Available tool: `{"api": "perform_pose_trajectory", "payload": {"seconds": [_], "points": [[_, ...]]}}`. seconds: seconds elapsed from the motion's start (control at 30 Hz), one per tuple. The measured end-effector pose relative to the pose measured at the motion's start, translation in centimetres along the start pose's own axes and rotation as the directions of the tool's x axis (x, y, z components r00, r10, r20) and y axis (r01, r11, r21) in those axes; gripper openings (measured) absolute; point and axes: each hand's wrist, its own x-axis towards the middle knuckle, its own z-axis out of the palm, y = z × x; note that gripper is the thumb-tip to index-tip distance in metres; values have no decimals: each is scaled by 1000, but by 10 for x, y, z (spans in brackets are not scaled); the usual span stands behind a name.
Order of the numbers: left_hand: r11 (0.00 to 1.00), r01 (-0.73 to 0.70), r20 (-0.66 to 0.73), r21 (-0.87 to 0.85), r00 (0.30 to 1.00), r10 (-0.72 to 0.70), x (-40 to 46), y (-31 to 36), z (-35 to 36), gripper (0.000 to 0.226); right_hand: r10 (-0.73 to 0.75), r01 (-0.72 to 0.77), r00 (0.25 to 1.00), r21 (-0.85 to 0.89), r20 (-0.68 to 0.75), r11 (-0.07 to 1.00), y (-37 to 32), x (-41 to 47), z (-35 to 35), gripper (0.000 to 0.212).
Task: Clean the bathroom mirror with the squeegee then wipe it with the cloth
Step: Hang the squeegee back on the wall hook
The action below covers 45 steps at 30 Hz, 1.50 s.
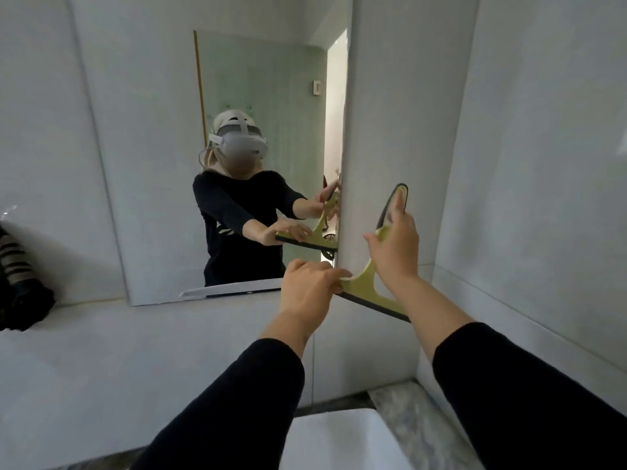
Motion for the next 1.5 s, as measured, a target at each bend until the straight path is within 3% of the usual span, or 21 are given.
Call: {"api": "perform_pose_trajectory", "payload": {"seconds": [0.17, 0.4, 0.53, 0.73, 0.9, 1.13, 1.27, 1.5], "points": [[1000, -7, 19, 6, 1000, 7, 8, 28, 50, 37, 79, -81, 996, 62, 30, 995, 40, 28, -3, 95], [999, 16, 89, 35, 996, -19, 6, 41, 107, 50, 152, -153, 984, 7, 93, 988, 92, 59, 13, 70], [995, 62, 113, 82, 991, -71, 11, 44, 131, 58, 153, -153, 982, -4, 114, 988, 109, 72, 23, 68], [986, 164, 197, -6, 967, -159, 8, 44, 155, 65, 147, -149, 983, 8, 110, 989, 126, 72, 40, 65], [978, 188, 334, -95, 931, -147, 2, 41, 169, 68, 142, -147, 982, 35, 126, 988, 139, 65, 49, 66], [985, 121, 262, -120, 961, -86, 11, 38, 163, 72, 56, -56, 998, 92, 1, 994, 135, 67, 45, 64], [991, 86, 243, -104, 968, -58, 17, 39, 162, 76, 116, -119, 993, 124, 33, 985, 134, 78, 39, 66], [990, 126, 349, -62, 932, -97, 17, 37, 171, 69, 169, -179, 982, 117, 89, 977, 139, 75, 49, 67]]}}
